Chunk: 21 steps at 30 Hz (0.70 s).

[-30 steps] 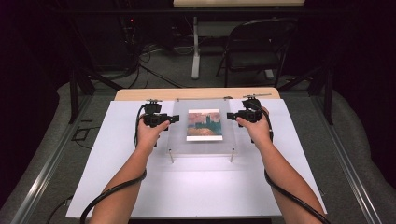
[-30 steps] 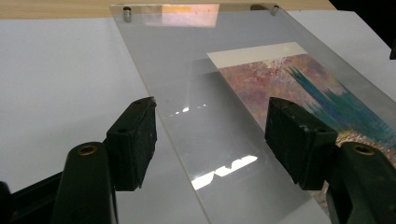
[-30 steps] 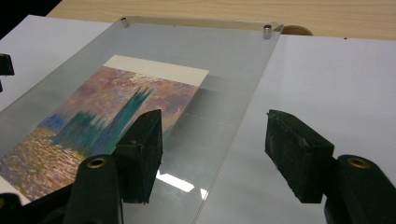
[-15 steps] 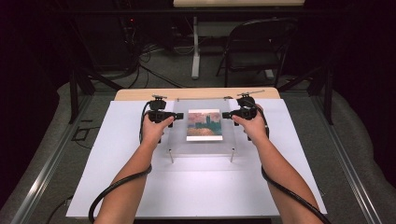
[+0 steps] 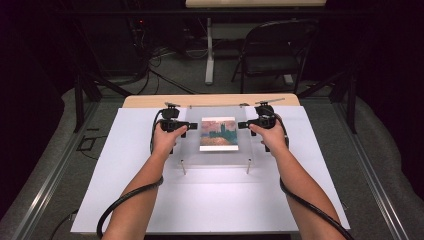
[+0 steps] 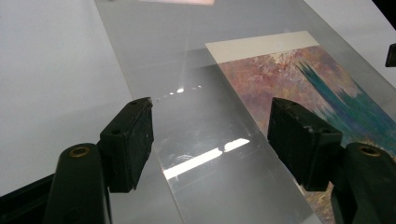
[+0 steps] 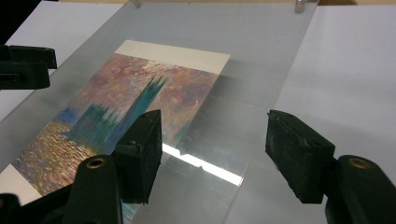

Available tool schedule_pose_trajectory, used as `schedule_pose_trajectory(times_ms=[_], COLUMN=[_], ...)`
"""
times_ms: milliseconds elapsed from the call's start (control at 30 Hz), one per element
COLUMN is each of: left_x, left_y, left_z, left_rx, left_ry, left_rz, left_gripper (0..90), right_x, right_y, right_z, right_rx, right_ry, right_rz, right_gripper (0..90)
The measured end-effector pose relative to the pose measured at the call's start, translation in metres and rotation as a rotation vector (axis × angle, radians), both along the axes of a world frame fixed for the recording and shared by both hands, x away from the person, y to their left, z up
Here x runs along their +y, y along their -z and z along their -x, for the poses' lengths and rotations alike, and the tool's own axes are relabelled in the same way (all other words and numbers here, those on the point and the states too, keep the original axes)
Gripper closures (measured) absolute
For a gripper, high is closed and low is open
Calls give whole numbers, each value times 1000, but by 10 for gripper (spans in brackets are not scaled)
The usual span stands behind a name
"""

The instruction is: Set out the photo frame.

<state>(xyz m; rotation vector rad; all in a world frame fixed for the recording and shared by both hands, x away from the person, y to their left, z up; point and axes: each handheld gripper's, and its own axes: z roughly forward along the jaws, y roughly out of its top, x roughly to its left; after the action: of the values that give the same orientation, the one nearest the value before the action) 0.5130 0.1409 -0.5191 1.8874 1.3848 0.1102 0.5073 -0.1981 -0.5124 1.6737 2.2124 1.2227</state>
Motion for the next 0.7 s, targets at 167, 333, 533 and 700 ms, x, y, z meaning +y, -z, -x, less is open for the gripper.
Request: schedule_pose_trajectory(times_ms=[167, 333, 533, 700], left_x=[4, 4, 3, 4], left_y=[3, 8, 13, 17], left_z=[0, 0, 0, -2], left_rx=[21, 43, 55, 71], left_ry=[-3, 7, 5, -5], left_rz=[-13, -7, 4, 44], left_gripper=[315, 313, 298, 270], right_x=[3, 4, 4, 3], right_y=[5, 8, 14, 20], right_z=[-1, -2, -4, -5], right_rx=[25, 35, 57, 72], right_ry=[-13, -14, -8, -6], right_rz=[-1, 7, 3, -15], right_gripper=[360, 343, 342, 319])
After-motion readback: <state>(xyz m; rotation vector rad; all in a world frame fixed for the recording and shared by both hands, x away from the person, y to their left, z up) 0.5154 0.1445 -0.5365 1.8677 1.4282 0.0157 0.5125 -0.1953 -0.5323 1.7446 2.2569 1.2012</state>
